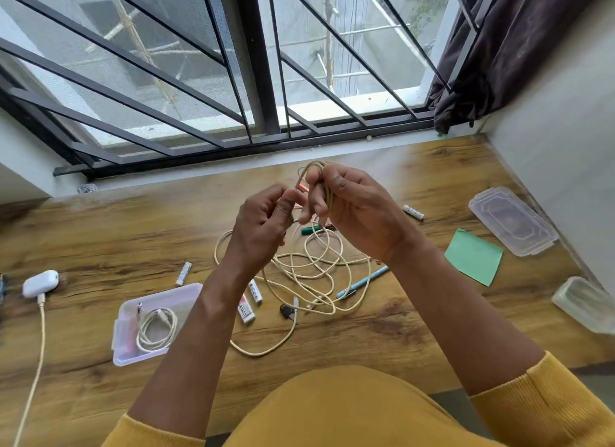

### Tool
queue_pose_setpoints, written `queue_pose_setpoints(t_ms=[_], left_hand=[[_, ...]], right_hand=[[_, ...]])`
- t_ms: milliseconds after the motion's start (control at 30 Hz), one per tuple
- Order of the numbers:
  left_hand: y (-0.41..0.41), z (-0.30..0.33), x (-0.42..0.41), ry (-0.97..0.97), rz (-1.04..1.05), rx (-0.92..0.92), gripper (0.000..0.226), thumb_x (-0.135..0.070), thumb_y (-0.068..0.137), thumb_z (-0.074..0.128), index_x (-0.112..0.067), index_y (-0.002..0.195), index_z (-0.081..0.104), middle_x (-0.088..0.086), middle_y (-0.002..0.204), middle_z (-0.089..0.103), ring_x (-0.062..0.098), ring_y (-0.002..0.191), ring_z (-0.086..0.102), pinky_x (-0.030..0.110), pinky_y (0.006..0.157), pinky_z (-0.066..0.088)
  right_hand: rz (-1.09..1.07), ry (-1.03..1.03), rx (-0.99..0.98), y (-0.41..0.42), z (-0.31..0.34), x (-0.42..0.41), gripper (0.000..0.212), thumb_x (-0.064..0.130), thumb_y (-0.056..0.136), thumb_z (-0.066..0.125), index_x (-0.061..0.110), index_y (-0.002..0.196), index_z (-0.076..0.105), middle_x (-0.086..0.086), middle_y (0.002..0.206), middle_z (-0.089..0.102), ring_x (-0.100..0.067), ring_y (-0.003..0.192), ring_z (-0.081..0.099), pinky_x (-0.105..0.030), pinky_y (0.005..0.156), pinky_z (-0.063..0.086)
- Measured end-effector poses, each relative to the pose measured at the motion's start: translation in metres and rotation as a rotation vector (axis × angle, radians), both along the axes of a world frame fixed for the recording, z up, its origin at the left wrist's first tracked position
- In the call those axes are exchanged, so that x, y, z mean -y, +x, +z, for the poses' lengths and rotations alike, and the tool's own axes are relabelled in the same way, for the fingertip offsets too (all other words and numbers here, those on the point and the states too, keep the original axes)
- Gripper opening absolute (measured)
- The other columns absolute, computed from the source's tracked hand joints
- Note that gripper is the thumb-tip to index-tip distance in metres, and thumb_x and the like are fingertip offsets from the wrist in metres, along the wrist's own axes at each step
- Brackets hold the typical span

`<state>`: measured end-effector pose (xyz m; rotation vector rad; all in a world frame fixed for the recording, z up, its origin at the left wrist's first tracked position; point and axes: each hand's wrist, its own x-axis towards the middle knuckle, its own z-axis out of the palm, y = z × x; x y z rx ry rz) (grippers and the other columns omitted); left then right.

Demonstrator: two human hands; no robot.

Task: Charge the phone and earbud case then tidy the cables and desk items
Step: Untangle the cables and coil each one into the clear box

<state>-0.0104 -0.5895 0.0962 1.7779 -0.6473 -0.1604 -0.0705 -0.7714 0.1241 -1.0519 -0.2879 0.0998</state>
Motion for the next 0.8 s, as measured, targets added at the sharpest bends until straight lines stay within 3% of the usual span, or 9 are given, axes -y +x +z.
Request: queue_pose_setpoints(t_ms=[100, 233, 300, 467, 600, 700, 800], left_hand=[[-0.007, -0.007, 0.007, 0.121, 0.080, 0.028, 0.023, -0.043, 0.109, 0.049, -0.048, 0.094, 0.067, -0.010, 0.057, 0.053, 0.012, 0.048, 0.049, 0.033, 0.051, 0.043], [-0.024, -0.014, 0.016, 0.200, 0.086, -0.022, 0.024, -0.033, 0.113, 0.048, -0.031, 0.105, 0.071, -0.022, 0.061, 0.058, 0.000, 0.053, 0.052, 0.029, 0.057, 0.038], [-0.034, -0.012, 0.019, 0.295, 0.032, -0.025, 0.025, -0.032, 0.112, 0.050, -0.035, 0.101, 0.071, -0.024, 0.062, 0.059, -0.002, 0.056, 0.053, 0.026, 0.058, 0.036], [-0.039, 0.000, 0.022, 0.413, -0.009, 0.005, 0.034, -0.040, 0.109, 0.054, -0.035, 0.075, 0.055, -0.004, 0.065, 0.061, 0.014, 0.061, 0.055, 0.037, 0.061, 0.043], [-0.030, 0.012, 0.017, 0.427, -0.088, -0.006, 0.027, -0.040, 0.107, 0.059, -0.032, 0.082, 0.066, -0.007, 0.063, 0.058, 0.006, 0.055, 0.050, 0.033, 0.057, 0.040], [-0.019, 0.020, 0.008, 0.408, -0.147, -0.030, 0.021, -0.032, 0.104, 0.066, -0.031, 0.085, 0.073, -0.006, 0.059, 0.059, 0.007, 0.051, 0.051, 0.033, 0.054, 0.041], [-0.009, 0.032, 0.002, 0.367, -0.118, 0.041, 0.010, -0.023, 0.102, 0.071, -0.023, 0.104, 0.081, -0.017, 0.060, 0.065, 0.001, 0.053, 0.059, 0.014, 0.053, 0.042]], right_hand=[[-0.049, 0.105, -0.024, 0.006, -0.001, -0.004, 0.032, 0.016, 0.115, 0.029, 0.003, 0.124, 0.056, -0.010, 0.094, 0.072, -0.033, 0.103, 0.070, -0.045, 0.095, 0.046], [-0.096, 0.213, -0.059, 0.015, 0.005, -0.006, 0.028, 0.014, 0.115, 0.027, 0.010, 0.124, 0.053, -0.010, 0.124, 0.075, -0.031, 0.129, 0.065, -0.038, 0.102, 0.050], [-0.123, 0.218, -0.078, 0.017, 0.006, -0.007, 0.024, 0.013, 0.115, 0.028, 0.011, 0.123, 0.051, -0.010, 0.130, 0.072, -0.029, 0.132, 0.064, -0.037, 0.103, 0.049], [-0.290, 0.023, -0.076, 0.016, 0.000, -0.015, 0.017, 0.010, 0.115, 0.029, 0.006, 0.127, 0.042, -0.020, 0.132, 0.069, -0.029, 0.130, 0.066, -0.033, 0.105, 0.050], [-0.381, -0.239, -0.045, 0.014, -0.009, -0.016, 0.017, 0.006, 0.114, 0.036, -0.003, 0.122, 0.048, -0.026, 0.125, 0.071, -0.030, 0.122, 0.070, -0.038, 0.108, 0.053], [-0.419, -0.433, -0.052, 0.013, -0.013, -0.013, 0.016, 0.001, 0.112, 0.040, -0.009, 0.118, 0.051, -0.023, 0.110, 0.074, -0.033, 0.110, 0.074, -0.043, 0.093, 0.061], [-0.498, -0.713, 0.002, 0.010, -0.017, -0.012, 0.013, 0.000, 0.108, 0.045, 0.001, 0.109, 0.058, -0.023, 0.096, 0.068, -0.043, 0.090, 0.068, -0.062, 0.080, 0.059]])
